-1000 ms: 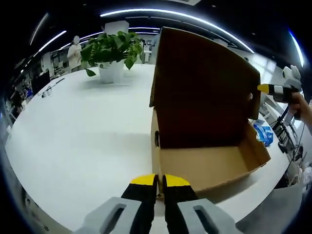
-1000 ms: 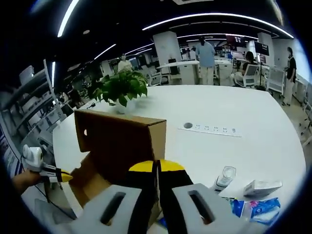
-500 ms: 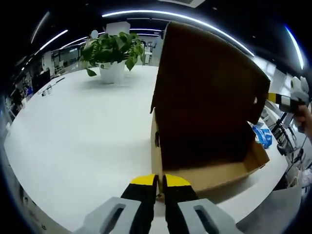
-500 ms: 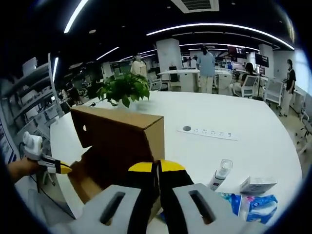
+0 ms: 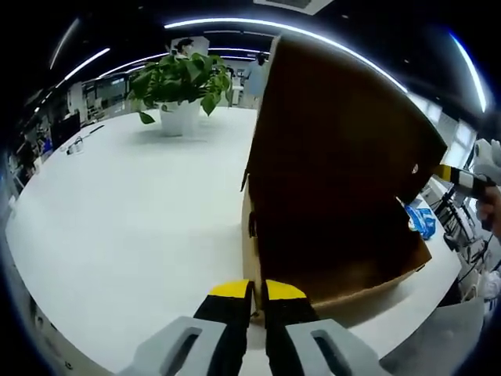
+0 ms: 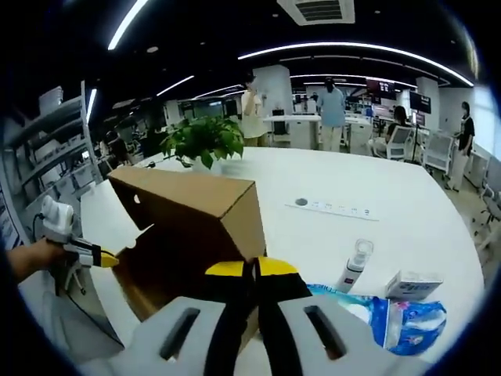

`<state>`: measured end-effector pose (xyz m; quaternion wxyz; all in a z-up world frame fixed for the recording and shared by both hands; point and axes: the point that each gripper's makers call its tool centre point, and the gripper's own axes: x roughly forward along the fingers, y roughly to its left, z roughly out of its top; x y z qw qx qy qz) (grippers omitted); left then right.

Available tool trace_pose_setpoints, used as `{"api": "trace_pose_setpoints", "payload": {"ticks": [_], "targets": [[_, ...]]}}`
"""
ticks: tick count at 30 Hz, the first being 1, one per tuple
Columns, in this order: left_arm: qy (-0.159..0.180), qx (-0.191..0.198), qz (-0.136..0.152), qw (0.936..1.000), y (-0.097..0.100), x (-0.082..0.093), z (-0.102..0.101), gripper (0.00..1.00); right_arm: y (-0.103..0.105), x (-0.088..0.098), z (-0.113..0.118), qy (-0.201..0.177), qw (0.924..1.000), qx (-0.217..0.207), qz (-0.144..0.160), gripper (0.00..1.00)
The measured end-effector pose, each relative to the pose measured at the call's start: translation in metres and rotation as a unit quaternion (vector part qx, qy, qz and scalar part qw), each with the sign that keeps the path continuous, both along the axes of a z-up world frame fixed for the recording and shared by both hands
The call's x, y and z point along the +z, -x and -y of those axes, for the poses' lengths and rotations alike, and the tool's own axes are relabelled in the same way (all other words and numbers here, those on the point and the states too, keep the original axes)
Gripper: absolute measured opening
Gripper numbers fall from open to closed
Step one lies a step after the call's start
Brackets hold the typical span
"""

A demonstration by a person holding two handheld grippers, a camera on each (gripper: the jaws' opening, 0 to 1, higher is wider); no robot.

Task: Operate the shoe box by opening the lid, removing the specified soft item, and placing it in the target area until the item is outside and the box remains undamaged.

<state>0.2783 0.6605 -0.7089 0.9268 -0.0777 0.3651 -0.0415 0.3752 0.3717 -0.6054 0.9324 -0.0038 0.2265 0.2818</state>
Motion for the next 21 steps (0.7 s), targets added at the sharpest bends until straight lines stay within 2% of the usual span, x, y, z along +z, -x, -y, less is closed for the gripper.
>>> {"api": "trace_pose_setpoints", "payload": {"ticks": [7,10,21], "targets": [[-0.017,-0.016,0.007,0.9997,-0.001,0.001,0.000,0.06,0.015,-0.008,0.000,0.003,1.0000,0.009,0.002,0.03],[-0.027,-0.025,0.010,0.9993,-0.001,0.003,0.000,0.10,0.019,-0.011,0.000,0.004,0.9999,0.011,0.003,0.04],[-0.041,-0.027,0.057,0.9971,-0.007,0.037,-0.018,0.19,0.034,-0.024,0.001,0.016,0.9995,0.026,0.013,0.07]]}}
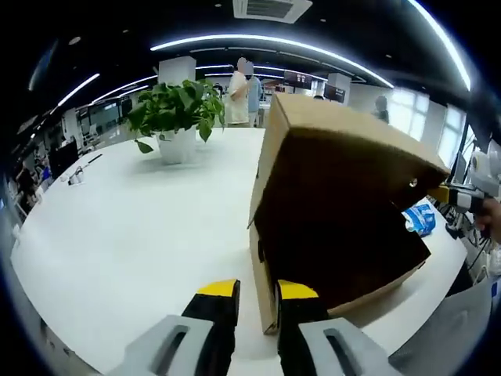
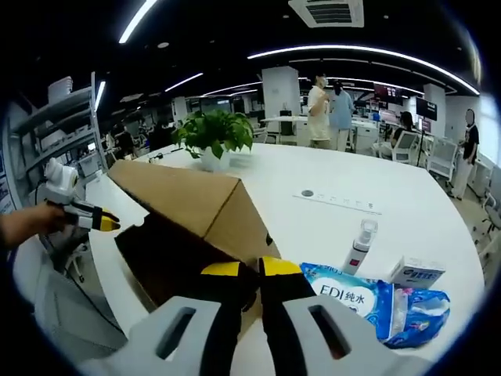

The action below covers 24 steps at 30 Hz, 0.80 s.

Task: Operate the shoe box by opening the lid, removing the specified soft item, and placing it in the target area until the item is outside and the box remains undamaged.

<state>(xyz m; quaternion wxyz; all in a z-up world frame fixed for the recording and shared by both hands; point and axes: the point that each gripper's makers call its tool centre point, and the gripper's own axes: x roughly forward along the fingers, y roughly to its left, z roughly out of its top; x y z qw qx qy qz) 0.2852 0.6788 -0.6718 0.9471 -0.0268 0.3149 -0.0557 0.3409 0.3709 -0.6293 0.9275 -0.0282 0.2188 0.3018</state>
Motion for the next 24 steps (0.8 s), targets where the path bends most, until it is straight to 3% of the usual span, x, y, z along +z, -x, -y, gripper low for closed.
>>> {"api": "trace_pose_setpoints", "payload": {"ticks": [5,12,17,24], "targets": [[-0.002,-0.012,0.028,0.9995,-0.006,0.020,-0.003,0.24,0.006,-0.004,0.001,0.006,0.9999,0.008,0.005,0.09],[-0.015,-0.050,0.066,0.9964,-0.006,0.041,0.007,0.29,0.017,-0.012,0.000,0.020,0.9992,0.032,0.016,0.12],[-0.023,-0.068,0.072,0.9948,-0.004,0.044,0.012,0.31,0.029,-0.019,-0.004,0.038,0.9972,0.060,0.026,0.15],[-0.038,-0.102,0.061,0.9922,0.005,0.033,0.022,0.33,0.040,-0.024,-0.011,0.058,0.9931,0.092,0.044,0.20]]}}
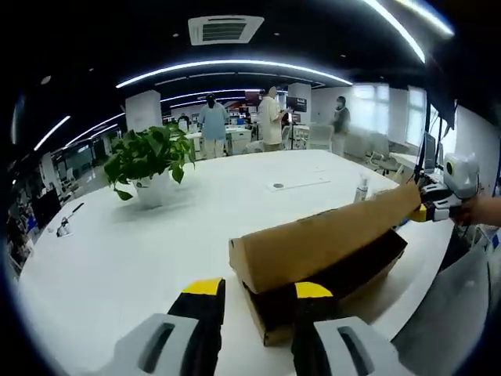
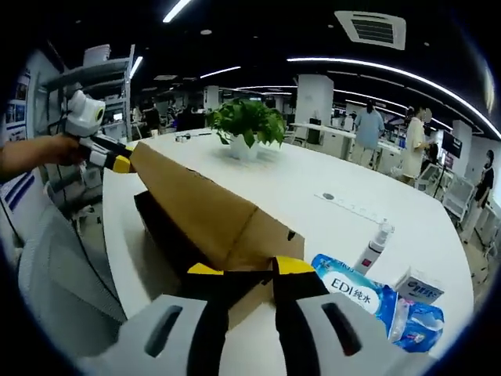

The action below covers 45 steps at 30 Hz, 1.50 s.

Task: Operate the shoe box by opening the lid, removing the specified soft item, and placing it in the target area until the item is outside and the box remains undamaged.

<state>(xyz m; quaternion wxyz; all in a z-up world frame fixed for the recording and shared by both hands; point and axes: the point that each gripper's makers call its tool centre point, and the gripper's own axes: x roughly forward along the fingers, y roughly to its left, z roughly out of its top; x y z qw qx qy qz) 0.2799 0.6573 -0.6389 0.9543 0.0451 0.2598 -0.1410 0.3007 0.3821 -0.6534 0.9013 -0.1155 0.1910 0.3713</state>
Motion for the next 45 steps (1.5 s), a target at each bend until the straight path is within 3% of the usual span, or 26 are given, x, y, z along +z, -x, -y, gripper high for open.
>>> {"api": "trace_pose_setpoints", "payload": {"ticks": [14,25,45], "targets": [[-0.018,-0.042,-0.016,0.9989,0.013,-0.015,0.017,0.34,0.018,-0.015,0.000,0.021,0.9993,0.031,-0.008,0.23],[-0.029,-0.053,-0.037,0.9975,0.020,-0.029,0.021,0.38,0.029,-0.024,-0.004,0.031,0.9983,0.047,-0.014,0.28],[-0.015,-0.076,-0.084,0.9934,0.028,-0.057,0.030,0.50,0.037,-0.044,-0.010,0.004,0.9959,0.049,-0.075,0.39]]}}
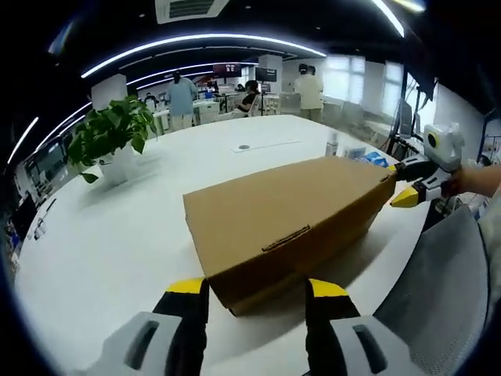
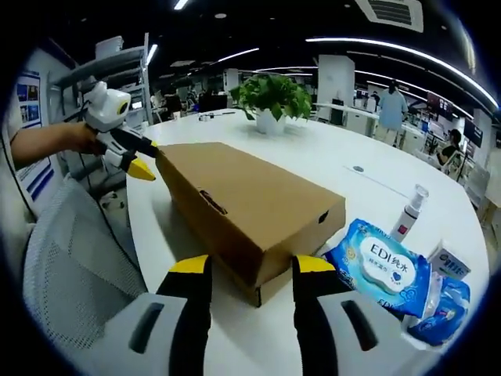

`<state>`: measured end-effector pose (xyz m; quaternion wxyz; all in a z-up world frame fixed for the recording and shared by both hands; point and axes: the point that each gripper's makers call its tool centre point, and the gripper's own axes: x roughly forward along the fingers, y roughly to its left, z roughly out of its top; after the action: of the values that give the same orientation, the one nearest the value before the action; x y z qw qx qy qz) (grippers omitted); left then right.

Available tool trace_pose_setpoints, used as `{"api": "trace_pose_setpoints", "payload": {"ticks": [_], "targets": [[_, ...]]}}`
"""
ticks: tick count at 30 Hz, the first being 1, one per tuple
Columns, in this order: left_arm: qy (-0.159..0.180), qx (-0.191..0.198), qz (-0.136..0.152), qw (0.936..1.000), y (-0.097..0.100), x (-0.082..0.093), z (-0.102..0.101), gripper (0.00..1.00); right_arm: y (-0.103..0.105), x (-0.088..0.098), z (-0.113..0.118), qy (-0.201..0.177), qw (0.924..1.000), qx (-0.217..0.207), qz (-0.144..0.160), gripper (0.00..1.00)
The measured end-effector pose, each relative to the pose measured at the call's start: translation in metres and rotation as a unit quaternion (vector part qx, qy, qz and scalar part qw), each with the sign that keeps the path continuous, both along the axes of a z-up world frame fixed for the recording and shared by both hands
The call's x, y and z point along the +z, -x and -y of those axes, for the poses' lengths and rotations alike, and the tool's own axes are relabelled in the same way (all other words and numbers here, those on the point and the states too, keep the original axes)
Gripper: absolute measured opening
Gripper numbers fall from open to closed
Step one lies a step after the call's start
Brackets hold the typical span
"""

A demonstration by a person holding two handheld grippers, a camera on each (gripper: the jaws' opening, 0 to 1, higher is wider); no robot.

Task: Operate the shoe box by opening the lid, removing the specified soft item, and placing it in the target area until the item is outside and the box remains undamaged.

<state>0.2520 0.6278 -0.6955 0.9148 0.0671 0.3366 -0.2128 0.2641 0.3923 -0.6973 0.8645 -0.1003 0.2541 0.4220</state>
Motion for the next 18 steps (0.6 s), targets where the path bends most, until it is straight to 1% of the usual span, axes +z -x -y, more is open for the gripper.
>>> {"api": "trace_pose_setpoints", "payload": {"ticks": [3,8,12,18], "targets": [[0.005,0.005,-0.004,1.0000,0.000,-0.003,0.000,0.51,-0.002,-0.003,0.001,-0.008,0.9999,-0.009,-0.012,0.37],[0.012,0.016,-0.007,0.9998,-0.001,-0.008,-0.001,0.49,-0.003,-0.008,0.002,-0.010,0.9997,-0.016,-0.017,0.34],[0.007,0.020,-0.009,0.9997,-0.002,-0.012,-0.003,0.45,-0.003,-0.013,0.001,-0.003,0.9997,-0.015,-0.017,0.34],[0.004,0.027,-0.017,0.9995,-0.003,-0.020,-0.003,0.43,-0.003,-0.019,0.000,0.008,0.9998,-0.012,-0.016,0.34]]}}
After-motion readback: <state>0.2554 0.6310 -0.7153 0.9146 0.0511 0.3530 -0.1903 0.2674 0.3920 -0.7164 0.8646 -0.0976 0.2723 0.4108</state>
